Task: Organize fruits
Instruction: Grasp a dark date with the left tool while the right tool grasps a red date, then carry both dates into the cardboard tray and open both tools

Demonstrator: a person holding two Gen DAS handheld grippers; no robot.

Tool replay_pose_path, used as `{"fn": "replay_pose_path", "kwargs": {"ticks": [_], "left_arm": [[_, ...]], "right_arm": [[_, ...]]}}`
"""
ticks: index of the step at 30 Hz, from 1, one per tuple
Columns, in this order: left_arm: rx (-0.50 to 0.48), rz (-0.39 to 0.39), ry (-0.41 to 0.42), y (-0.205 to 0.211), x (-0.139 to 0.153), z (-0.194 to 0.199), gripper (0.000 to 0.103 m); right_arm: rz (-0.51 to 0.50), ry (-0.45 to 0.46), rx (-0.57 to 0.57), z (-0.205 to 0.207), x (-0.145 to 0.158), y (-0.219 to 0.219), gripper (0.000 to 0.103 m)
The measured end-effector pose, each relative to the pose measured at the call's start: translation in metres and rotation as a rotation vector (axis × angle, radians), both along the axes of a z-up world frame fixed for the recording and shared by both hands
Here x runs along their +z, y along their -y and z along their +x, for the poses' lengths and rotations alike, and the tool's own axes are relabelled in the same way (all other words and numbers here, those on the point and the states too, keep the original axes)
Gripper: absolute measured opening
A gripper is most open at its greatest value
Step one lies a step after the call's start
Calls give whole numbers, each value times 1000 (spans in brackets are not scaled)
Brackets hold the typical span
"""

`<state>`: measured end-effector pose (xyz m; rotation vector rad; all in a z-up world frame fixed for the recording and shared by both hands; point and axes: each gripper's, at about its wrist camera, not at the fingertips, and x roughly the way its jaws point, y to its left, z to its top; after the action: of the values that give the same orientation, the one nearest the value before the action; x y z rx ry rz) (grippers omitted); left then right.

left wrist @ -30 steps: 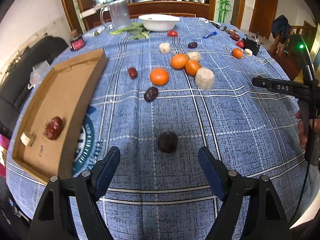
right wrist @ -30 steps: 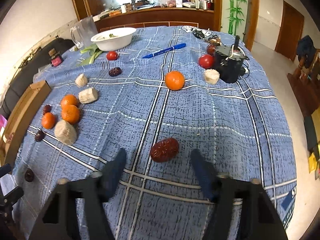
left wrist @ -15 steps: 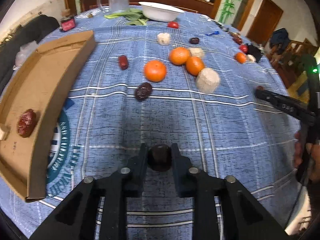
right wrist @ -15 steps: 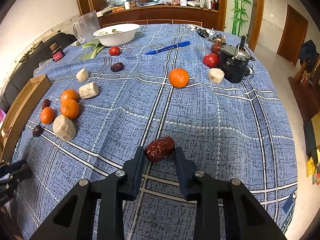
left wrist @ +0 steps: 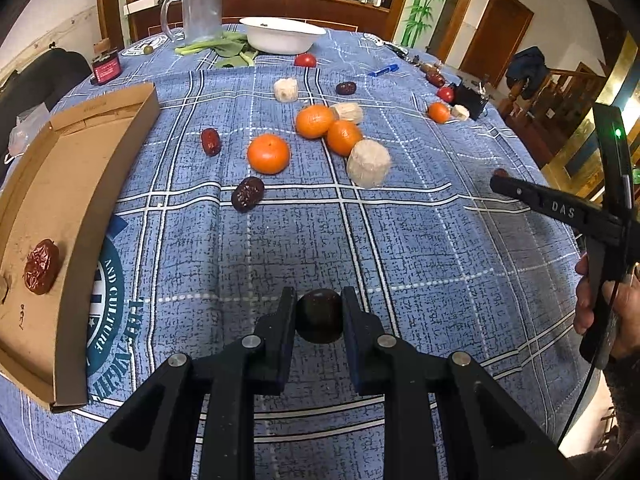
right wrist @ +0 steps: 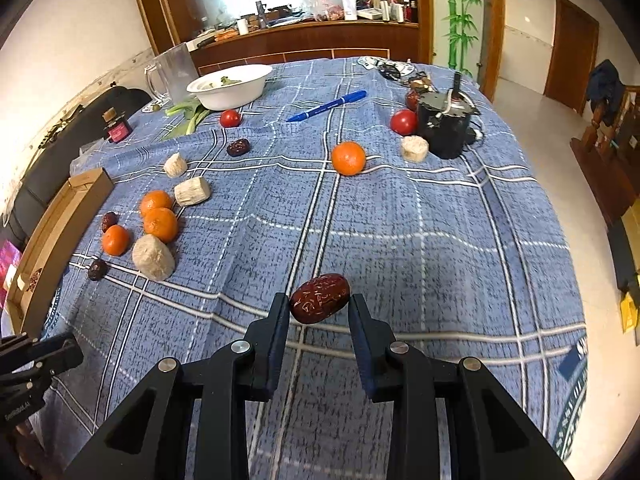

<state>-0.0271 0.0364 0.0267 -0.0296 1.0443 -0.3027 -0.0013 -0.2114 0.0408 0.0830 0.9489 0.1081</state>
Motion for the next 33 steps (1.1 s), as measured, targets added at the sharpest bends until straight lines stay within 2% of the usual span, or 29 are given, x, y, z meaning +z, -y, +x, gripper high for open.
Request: {"fn": "replay_pose_path", "kwargs": {"ticks": [7, 18, 33], "left_arm": [[-13, -28, 4, -11, 6, 2, 21], [-1, -45, 42, -38, 24, 8, 21], [116, -25, 104, -130, 48, 19, 21]], "right_arm": [[8, 3, 7, -22, 6, -18, 33], [21, 27, 83, -27, 20, -78, 33], [-4, 48, 233, -7, 32, -188, 33]]}}
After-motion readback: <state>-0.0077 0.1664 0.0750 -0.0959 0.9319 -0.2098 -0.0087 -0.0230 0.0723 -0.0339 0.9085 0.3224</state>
